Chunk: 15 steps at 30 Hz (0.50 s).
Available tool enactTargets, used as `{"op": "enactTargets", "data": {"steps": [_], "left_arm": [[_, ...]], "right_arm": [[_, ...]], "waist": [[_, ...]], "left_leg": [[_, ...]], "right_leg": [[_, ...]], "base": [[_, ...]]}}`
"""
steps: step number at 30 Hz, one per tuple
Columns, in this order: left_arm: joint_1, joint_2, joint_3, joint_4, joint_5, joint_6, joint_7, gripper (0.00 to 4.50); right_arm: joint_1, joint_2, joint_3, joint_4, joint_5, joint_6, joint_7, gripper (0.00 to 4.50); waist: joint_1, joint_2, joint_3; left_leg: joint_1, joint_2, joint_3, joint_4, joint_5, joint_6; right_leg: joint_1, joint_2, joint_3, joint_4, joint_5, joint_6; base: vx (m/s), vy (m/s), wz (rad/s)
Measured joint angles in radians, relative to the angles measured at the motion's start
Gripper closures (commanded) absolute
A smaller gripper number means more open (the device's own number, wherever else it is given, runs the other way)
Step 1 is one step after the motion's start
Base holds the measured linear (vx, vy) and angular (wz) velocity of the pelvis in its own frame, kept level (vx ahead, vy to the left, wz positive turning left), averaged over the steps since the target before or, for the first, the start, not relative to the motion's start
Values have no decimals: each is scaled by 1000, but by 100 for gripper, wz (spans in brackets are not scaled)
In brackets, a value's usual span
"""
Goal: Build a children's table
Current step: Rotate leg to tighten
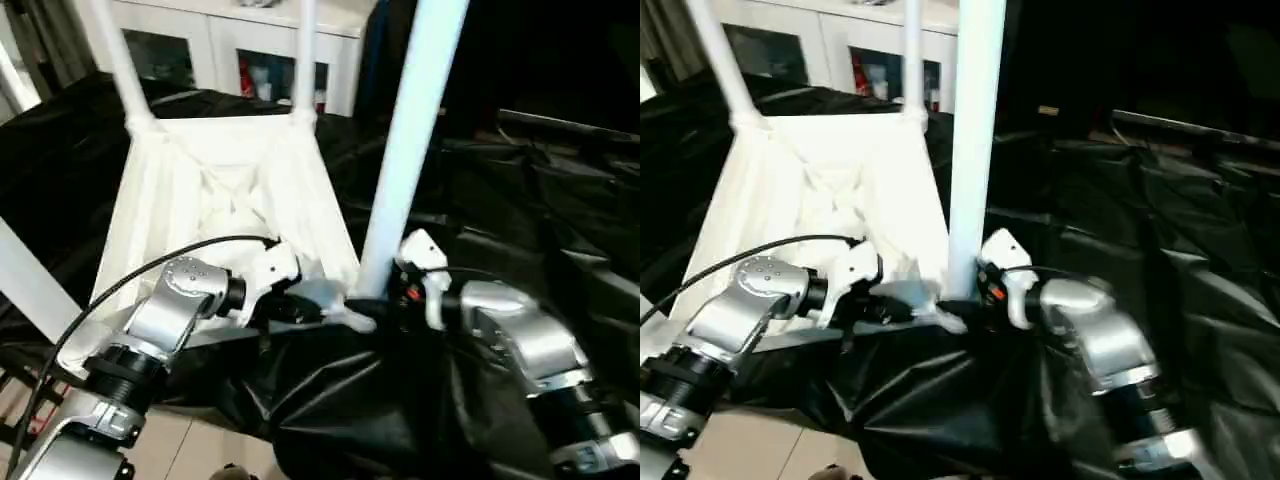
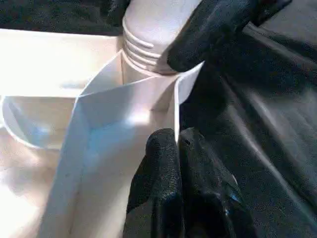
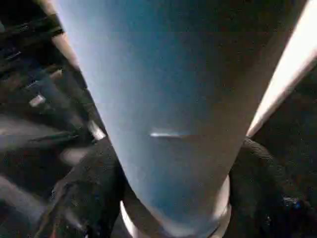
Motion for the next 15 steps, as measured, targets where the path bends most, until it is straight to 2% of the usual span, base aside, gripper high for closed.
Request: {"op": "enactTargets", "data": {"steps": [5,9,10,11,12,15], "left_arm": [[-80,-112,15,121,51,8,198,450],[-110,-166,25,175,58,13,294,450],[-112,-173,25,179,61,14,305,450],[-112,-177,26,179,62,14,312,450],[-113,-181,26,179,62,14,317,450],[-113,-191,29,180,63,11,319,450]], "right_arm": [[-70,136,-81,113,-50,18,-303,184],[-112,196,-121,171,-68,23,-446,184],[-116,201,-122,178,-70,17,-462,150],[-116,206,-124,183,-75,7,-472,150],[-116,209,-124,187,-80,-1,-480,115],[-117,213,-124,190,-98,-11,-480,102]], "waist": [[-21,-1,0],[-24,-1,0],[-24,-1,0],[-24,-1,0],[-24,-1,0],[-24,-1,0]], "left_leg": [[-1,0,-1,1,0,0],[-1,0,-1,1,0,0],[-1,0,-1,1,0,0],[-1,0,-1,1,0,0],[-1,0,-1,1,0,0],[-2,0,-2,1,0,0]], "right_leg": [[0,0,-1,-3,0,0],[1,0,-1,-4,0,0],[1,0,-1,-4,0,0],[1,0,-1,-4,0,0],[1,0,-2,-4,0,0],[0,0,-2,-3,0,1]], "base": [[0,0,0],[0,0,0],[0,0,0],[0,0,0],[0,0,0],[0,0,0]]}}
